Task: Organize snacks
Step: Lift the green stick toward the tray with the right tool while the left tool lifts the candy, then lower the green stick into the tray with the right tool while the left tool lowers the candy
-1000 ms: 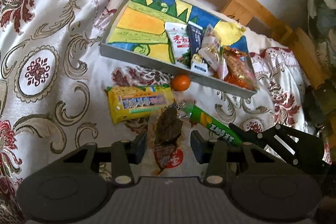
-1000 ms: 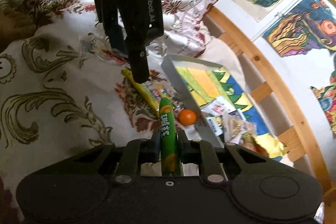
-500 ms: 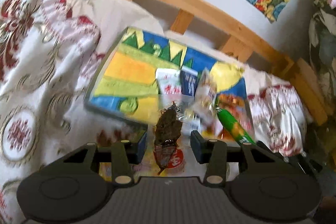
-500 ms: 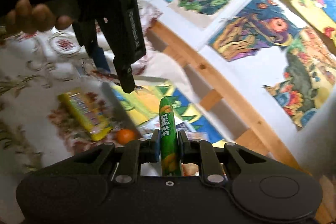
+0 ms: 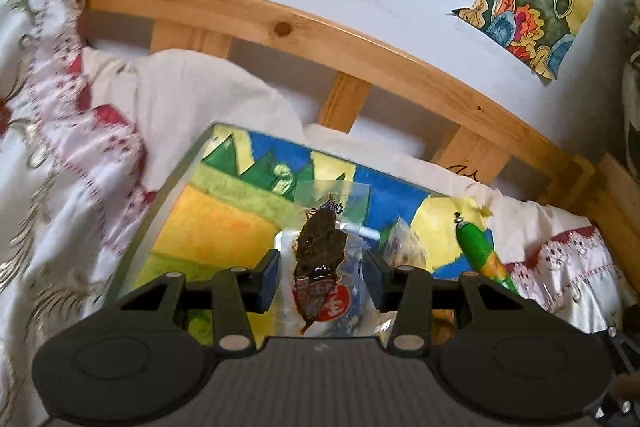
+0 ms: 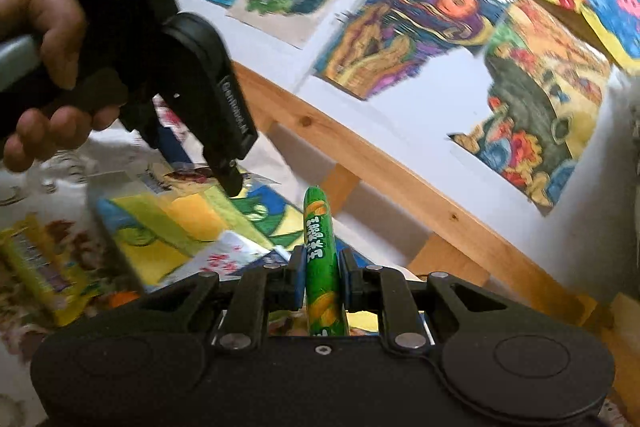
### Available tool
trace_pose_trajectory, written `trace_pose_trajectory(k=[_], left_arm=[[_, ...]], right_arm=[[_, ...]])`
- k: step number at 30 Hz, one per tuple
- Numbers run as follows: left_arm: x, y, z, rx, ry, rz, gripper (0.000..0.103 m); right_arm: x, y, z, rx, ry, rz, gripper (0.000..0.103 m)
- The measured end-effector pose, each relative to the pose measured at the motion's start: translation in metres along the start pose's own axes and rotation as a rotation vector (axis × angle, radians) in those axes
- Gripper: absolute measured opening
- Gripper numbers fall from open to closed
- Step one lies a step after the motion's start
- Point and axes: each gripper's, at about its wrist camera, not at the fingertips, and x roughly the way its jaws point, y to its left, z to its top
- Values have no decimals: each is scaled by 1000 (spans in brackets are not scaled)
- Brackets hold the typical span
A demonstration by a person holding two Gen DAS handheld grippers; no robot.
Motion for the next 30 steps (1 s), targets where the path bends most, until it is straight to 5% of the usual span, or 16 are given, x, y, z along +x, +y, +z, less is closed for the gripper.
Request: trace_pose_trajectory(k=[15, 30], left_arm=[[78, -49, -5, 58, 50, -10, 49], [92, -51, -8, 60, 65, -12, 50]], right_arm=[[53, -53, -32, 226, 156, -35, 18], [70, -63, -48, 370, 251, -4, 19]])
